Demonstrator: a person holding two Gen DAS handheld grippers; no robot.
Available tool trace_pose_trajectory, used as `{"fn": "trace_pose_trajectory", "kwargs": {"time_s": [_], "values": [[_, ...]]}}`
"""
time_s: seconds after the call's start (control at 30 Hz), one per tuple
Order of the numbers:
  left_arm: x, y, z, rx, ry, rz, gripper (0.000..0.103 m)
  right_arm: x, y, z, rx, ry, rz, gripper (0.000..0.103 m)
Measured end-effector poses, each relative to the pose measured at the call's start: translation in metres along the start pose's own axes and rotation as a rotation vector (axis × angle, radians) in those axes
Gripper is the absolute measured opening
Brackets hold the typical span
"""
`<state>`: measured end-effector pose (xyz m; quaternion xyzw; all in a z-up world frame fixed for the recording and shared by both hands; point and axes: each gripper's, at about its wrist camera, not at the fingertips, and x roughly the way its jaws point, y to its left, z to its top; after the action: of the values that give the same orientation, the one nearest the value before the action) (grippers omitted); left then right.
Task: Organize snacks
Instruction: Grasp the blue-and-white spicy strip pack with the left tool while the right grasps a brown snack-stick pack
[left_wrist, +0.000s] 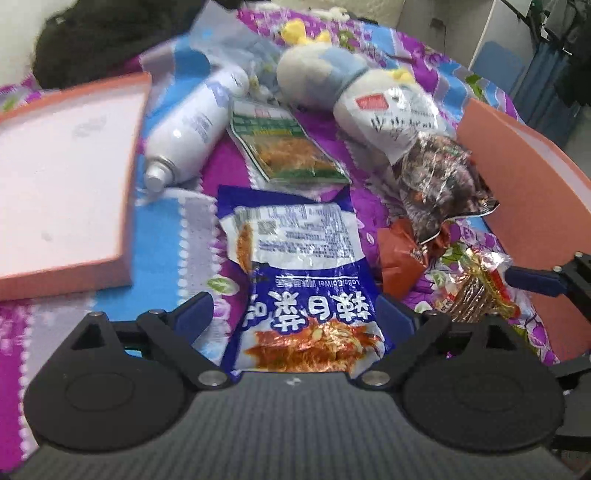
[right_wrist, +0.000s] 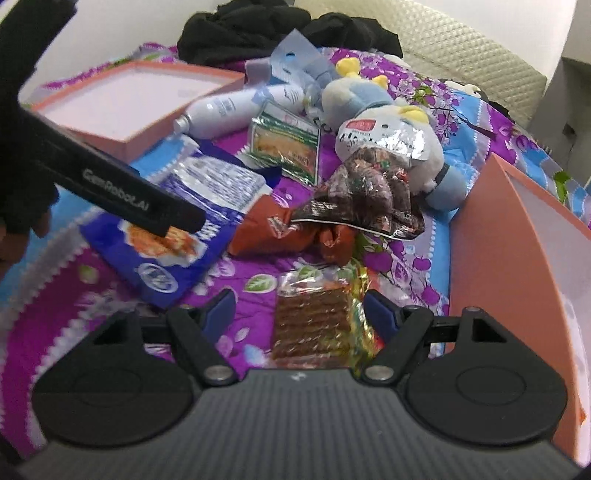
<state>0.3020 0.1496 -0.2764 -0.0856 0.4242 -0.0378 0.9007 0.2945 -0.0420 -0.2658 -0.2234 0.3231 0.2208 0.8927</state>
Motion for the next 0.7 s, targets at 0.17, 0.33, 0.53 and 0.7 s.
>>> {"fn": "trace_pose_trajectory", "kwargs": {"time_s": [0.17,0.33,0.53,0.7], "values": [[0.019,-0.002,0.004,0.006,-0.003,-0.002,0.095,0.021,-0.012,-0.005,0.050,0.035,0.033,0.078],[0.028,-0.005,0.005,0.031,-0.002,-0.013,0.092,0.030,-0.033,-0.004,0.174,0.075,0.137,0.078],[0.020,-0.007,0.002,0.053,0.005,0.020,0.066,0.024,-0.035,0.000,0.184,0.102,0.135,0.055],[-0.001,-0.006,-0.002,0.006,0.036,0.001,0.049,0.003,-0.032,-0.003,0.199,0.102,0.134,0.054]]}}
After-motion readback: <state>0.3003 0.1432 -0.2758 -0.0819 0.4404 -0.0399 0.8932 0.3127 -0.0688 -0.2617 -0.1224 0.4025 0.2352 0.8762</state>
